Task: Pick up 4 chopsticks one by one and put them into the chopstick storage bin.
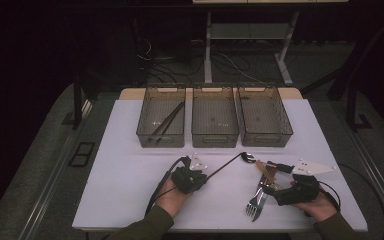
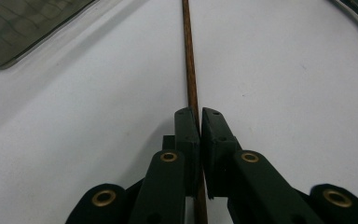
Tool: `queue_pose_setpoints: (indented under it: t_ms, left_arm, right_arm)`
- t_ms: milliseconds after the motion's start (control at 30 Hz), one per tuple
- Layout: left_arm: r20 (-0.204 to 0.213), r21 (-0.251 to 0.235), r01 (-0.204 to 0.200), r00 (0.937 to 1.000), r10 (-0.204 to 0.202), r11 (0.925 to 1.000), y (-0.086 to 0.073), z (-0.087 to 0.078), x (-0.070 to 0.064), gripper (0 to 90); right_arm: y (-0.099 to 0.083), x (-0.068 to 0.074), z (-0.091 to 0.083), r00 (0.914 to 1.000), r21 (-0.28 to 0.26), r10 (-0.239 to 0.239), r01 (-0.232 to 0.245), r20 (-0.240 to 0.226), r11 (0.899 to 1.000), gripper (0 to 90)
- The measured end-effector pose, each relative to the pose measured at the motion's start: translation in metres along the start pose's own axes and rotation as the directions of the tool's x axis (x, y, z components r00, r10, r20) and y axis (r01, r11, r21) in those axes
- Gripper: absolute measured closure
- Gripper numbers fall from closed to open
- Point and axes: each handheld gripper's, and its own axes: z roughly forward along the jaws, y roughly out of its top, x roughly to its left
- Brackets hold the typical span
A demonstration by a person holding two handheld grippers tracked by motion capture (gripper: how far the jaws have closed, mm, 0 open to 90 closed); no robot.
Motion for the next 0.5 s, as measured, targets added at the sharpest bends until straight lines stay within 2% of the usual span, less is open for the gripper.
queue_pose_setpoints:
  t_ms: [100, 233, 500]
  left_arm:
    - [-0.008, 0.000, -0.006, 1.0000, 0.006, 1.0000, 0.000, -0.001, 0.002, 85.9]
    - [0.005, -0.012, 0.021, 0.9998, -0.021, 0.9997, 0.000, -0.004, 0.006, 85.9]
    - [0.060, -0.033, 0.041, 0.9974, -0.039, 0.9986, -0.001, -0.020, 0.022, 85.8]
  right_arm:
    - [0.000, 0.000, 0.000, 1.0000, -0.001, 0.000, 0.000, 0.000, 1.000, 3.6]
    - [0.000, 0.000, 0.000, 1.0000, -0.001, -0.001, 0.001, 0.001, 1.000, 3.6]
    - [0.000, 0.000, 0.000, 1.0000, -0.001, 0.000, 0.000, 0.000, 1.000, 3.6]
